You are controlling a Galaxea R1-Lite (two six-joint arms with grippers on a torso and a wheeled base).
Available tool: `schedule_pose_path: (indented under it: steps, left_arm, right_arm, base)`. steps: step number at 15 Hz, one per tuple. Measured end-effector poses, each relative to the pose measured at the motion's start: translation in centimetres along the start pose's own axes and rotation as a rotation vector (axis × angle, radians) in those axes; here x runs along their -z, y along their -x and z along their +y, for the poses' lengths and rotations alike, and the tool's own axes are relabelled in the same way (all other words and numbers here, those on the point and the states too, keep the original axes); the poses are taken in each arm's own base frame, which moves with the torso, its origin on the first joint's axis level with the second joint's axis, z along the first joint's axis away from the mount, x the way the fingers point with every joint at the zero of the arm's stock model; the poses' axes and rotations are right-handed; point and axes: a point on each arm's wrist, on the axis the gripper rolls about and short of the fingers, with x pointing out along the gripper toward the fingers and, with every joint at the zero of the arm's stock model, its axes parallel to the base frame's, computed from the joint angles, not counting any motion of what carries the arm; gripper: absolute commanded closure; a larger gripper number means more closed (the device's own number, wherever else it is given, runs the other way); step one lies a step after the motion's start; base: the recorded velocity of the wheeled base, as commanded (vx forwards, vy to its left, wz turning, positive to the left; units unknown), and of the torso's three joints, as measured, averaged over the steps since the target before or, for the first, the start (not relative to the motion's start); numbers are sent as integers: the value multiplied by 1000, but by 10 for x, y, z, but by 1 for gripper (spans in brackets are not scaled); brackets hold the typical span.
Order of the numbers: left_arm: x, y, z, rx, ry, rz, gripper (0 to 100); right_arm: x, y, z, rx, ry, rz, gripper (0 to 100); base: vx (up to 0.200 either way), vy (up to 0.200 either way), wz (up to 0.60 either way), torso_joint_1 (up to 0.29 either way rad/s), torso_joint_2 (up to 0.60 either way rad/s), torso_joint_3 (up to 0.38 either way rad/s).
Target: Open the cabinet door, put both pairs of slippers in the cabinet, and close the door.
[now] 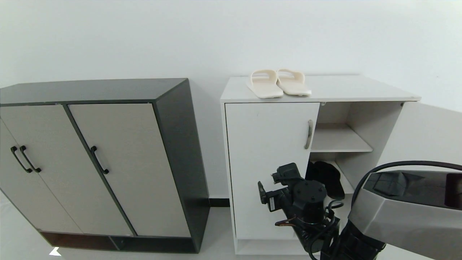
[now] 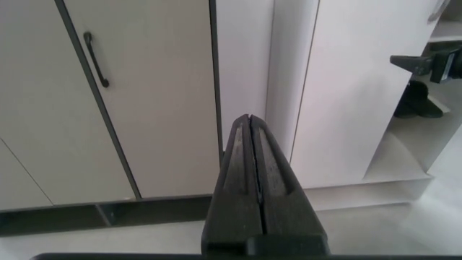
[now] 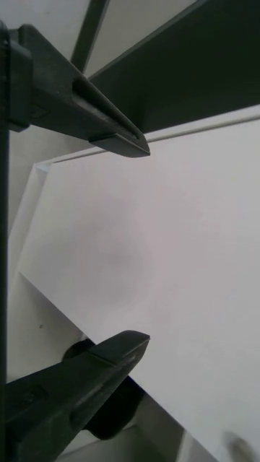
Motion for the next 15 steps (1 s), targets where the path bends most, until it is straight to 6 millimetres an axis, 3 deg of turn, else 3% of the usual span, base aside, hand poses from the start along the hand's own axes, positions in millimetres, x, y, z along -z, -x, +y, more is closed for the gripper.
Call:
schedule_pose_path:
  steps: [15]
  left_arm:
    - [0,0,0,1,-1,0,100]
  right_arm:
    - [1,1,-1,0,2,3,0]
  base:
    - [0,0,0,194,-508,-313]
